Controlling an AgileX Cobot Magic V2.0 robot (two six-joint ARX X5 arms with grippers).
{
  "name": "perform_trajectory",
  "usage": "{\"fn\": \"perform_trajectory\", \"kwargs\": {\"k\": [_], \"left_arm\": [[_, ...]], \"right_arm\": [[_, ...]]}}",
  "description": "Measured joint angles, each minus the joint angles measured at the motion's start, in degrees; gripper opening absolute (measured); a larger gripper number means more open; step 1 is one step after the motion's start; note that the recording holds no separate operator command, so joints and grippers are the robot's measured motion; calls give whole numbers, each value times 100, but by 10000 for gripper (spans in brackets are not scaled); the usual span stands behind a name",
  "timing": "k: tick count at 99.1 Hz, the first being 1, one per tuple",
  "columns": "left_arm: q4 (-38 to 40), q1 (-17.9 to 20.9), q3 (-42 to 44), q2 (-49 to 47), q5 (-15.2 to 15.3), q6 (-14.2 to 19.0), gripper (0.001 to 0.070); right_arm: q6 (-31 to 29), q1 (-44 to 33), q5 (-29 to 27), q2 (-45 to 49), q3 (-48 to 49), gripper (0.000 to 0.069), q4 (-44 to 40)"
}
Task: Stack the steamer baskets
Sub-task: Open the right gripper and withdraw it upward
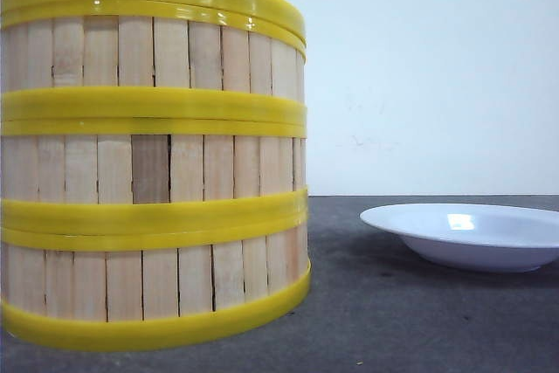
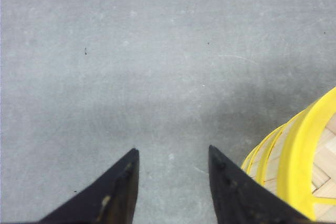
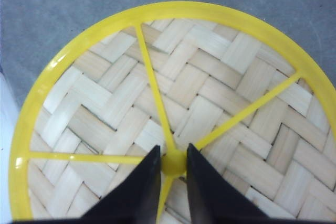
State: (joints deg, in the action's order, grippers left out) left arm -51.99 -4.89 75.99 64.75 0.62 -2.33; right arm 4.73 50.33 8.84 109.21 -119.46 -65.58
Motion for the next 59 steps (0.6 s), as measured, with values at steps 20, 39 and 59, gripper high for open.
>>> {"fn": "perform_trajectory", "kwargs": {"k": [20,39,59], "left_arm": [[0,0,0,0,0,0,236],[-2,0,0,0,0,-2,236],[-7,0,0,0,0,-2,236]], "right_arm": [[-2,-92,-72,7,-2,277,-7],[24,-144,-98,-173,4,340,-42],[92,-431,-326,-1213,4,343,-210]]}}
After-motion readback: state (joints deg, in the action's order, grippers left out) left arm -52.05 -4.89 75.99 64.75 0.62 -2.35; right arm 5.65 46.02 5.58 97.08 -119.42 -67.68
